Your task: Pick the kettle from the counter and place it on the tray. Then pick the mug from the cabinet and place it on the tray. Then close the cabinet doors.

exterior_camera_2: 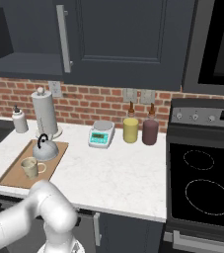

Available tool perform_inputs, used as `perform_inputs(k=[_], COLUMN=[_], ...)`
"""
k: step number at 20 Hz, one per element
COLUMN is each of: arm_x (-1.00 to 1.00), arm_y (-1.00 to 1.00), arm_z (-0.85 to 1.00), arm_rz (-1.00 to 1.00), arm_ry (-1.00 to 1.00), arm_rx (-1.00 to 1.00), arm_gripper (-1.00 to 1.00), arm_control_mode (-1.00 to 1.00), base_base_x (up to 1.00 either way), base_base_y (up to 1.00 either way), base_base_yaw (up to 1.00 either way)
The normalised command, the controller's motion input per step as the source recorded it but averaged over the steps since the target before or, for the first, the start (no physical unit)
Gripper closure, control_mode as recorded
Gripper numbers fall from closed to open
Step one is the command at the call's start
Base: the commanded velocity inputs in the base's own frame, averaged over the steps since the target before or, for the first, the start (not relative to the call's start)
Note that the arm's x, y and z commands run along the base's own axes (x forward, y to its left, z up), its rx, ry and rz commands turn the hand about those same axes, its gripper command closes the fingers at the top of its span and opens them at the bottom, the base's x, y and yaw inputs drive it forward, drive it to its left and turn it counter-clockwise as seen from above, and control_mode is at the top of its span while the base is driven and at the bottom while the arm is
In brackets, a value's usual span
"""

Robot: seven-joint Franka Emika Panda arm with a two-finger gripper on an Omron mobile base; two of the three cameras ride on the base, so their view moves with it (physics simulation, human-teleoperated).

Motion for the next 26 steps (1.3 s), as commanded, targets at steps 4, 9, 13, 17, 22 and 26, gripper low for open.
perform_inputs(k=[4,9,13,17,22,26], arm_x=[0.0,0.02,0.11,0.2,0.23,0.28], arm_y=[-0.29,-0.5,-0.64,-0.81,-0.91,-0.98], arm_z=[0.44,0.33,0.23,0.17,0.1,0.02], arm_rz=[-0.11,-0.09,-0.06,-0.02,0.0,0.0], arm_ry=[0.0,0.0,0.0,0.0,-0.01,-0.04], arm_rx=[0.1,0.11,0.11,0.12,0.13,0.15], arm_gripper=[-1.0,-1.0,-1.0,-1.0,-1.0,-1.0], arm_control_mode=[-1.0,-1.0,-1.0,-1.0,-1.0,-1.0], base_base_x=[0.0,0.0,0.0,0.0,0.0,0.0], base_base_y=[0.0,0.0,0.0,0.0,0.0,0.0], base_base_yaw=[0.0,0.0,0.0,0.0,0.0,0.0])
